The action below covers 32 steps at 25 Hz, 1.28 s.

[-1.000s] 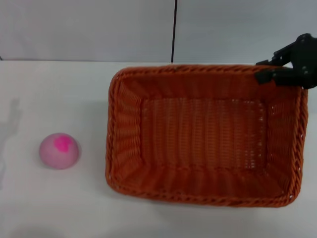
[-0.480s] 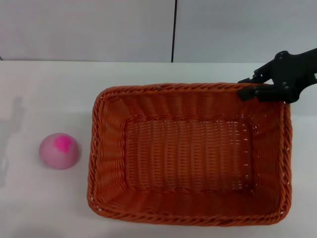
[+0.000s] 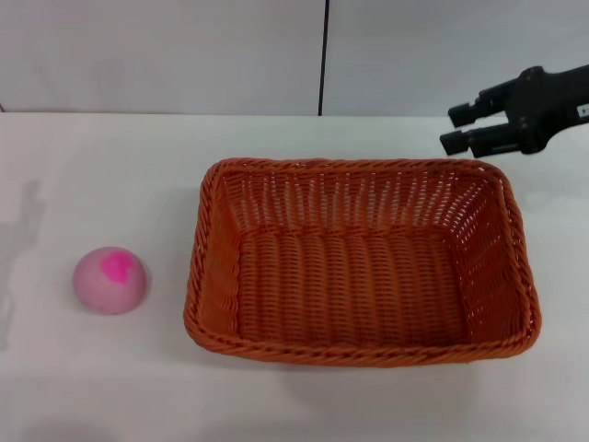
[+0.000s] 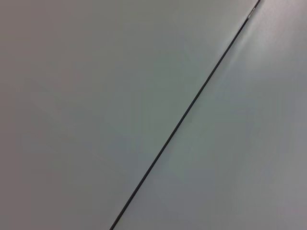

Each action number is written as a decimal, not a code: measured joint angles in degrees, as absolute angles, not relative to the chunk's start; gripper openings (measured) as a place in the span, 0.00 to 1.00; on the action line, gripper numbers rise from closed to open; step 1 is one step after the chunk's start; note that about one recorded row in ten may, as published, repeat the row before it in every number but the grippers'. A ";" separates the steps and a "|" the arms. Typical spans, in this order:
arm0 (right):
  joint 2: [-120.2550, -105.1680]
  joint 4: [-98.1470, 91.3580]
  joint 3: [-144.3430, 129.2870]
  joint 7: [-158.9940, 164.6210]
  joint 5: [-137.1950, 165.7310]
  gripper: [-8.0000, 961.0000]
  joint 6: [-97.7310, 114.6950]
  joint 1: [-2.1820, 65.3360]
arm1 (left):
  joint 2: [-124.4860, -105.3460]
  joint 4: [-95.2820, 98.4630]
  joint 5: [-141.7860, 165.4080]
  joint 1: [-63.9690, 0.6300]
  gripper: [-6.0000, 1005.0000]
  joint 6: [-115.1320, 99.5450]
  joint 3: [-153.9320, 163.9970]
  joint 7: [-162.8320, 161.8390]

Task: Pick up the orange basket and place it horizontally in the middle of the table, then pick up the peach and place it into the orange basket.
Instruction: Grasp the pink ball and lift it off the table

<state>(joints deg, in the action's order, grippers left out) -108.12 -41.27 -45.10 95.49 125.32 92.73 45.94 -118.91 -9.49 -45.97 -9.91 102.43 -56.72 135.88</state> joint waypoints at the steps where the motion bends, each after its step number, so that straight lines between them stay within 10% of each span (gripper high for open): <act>1: -108.16 -41.38 -44.47 95.29 125.26 0.40 91.96 45.75 | -118.91 -9.49 -45.97 -9.91 0.74 102.43 -56.72 135.88; 8: -109.91 -41.65 -33.86 87.37 113.88 0.64 89.50 39.60 | -118.39 -8.44 -45.20 -9.55 0.74 102.38 -54.66 135.21; 17: -118.08 -38.62 -26.80 71.22 75.71 0.64 86.63 22.02 | -117.75 4.76 -40.61 -14.80 0.74 101.87 -46.24 134.73; 32: -118.52 -23.65 -22.67 65.89 61.00 0.64 88.95 13.70 | -118.03 13.04 -40.50 -15.41 0.74 89.90 -25.41 143.96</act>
